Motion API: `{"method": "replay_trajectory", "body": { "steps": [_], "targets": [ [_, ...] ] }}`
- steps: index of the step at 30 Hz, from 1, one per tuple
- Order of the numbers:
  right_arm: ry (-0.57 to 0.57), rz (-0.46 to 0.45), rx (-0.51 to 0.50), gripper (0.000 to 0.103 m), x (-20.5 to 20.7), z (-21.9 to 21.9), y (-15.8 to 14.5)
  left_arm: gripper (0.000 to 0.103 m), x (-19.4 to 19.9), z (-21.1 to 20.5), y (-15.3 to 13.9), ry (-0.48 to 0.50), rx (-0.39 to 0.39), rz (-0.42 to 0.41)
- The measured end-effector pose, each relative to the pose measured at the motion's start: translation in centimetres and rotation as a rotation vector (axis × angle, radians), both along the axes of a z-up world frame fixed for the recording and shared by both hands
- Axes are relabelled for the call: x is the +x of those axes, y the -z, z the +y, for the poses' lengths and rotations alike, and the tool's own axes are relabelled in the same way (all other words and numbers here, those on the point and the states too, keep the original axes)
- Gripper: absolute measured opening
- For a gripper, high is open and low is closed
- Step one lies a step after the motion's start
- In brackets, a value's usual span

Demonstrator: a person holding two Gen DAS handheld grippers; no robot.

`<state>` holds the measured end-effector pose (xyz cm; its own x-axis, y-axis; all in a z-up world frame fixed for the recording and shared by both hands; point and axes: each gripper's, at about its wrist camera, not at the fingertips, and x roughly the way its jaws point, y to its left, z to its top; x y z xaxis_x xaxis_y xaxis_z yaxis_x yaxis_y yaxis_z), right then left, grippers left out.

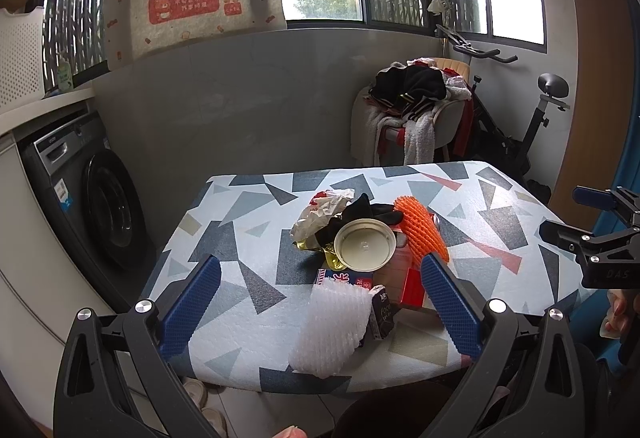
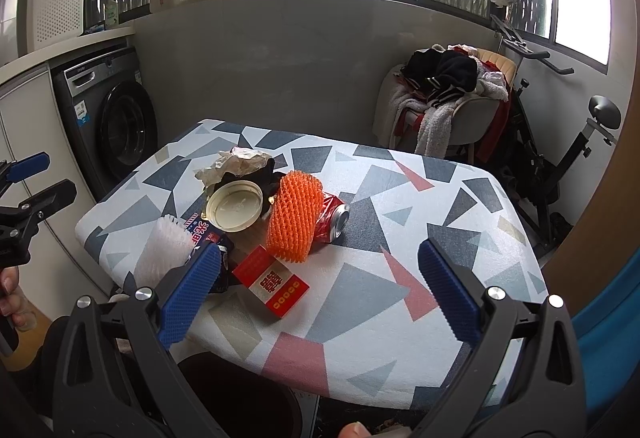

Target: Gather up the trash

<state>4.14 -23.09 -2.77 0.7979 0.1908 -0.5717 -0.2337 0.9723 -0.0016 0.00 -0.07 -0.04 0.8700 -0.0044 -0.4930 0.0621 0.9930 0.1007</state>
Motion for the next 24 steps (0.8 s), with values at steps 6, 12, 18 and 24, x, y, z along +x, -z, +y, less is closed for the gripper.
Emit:
{"method": "replay_trajectory", "body": {
  "steps": [6, 12, 18, 24],
  "targets": [
    [0.000, -0.001, 0.000, 0.097, 0.0, 0.1, 0.0, 0.098, 0.0, 0.0, 0.0, 0.001, -0.001, -0.001],
    [-0.002, 0.001, 0.002, 0.097, 0.0, 0.0, -0.1, 0.098, -0.2, -0.1, 0.3, 0.004, -0.012, 0.002],
    [-0.021, -0.033, 0.023, 0.097, -0.6, -0.2, 0.5, 0.098, -0.2, 0.1, 0.8, 0.031, -0.018, 0.004],
    [-0.123, -0.093, 0.125, 0.097, -1.4, 0.3, 1.3, 0.098, 0.5, 0.8, 2.3, 0.093, -0.047, 0.037]
  ]
}}
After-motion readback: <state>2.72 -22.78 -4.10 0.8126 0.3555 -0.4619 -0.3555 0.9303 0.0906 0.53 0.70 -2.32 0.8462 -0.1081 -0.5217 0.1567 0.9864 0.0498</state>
